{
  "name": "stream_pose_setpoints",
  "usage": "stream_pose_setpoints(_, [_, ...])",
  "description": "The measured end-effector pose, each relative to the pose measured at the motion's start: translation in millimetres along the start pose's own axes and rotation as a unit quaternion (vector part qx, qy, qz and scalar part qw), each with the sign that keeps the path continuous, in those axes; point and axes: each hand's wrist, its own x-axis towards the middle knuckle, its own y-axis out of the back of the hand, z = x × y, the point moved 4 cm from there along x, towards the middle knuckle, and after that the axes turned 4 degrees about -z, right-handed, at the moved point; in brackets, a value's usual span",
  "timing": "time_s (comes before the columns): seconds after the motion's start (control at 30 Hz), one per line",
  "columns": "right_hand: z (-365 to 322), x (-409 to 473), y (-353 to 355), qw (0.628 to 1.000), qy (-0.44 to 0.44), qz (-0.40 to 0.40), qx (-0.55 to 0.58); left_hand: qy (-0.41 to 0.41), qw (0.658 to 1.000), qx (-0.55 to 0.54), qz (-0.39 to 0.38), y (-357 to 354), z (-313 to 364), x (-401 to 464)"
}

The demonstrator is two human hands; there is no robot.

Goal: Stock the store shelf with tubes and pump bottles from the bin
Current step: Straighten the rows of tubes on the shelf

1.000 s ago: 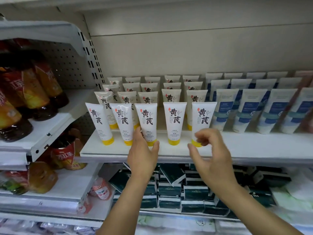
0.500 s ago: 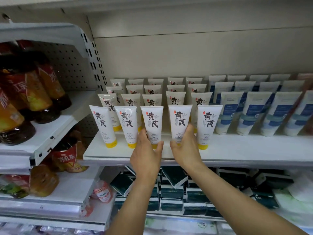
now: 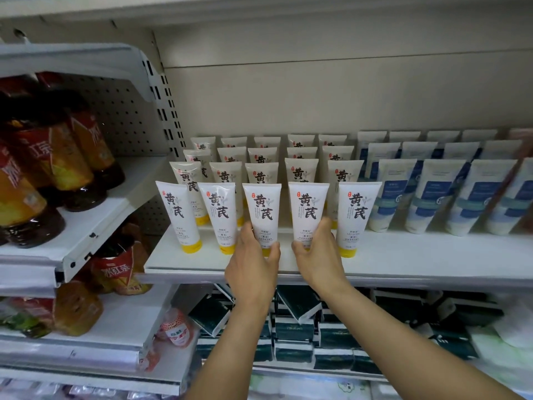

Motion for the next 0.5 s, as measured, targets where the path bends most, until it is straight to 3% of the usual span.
stream_pose_setpoints(0.5, [3.7,-39.4,16.8,0.998,0.035,-0.043,0.016,-0.050,0.998,-0.045,-0.010,20.2,-13.8,-22.9])
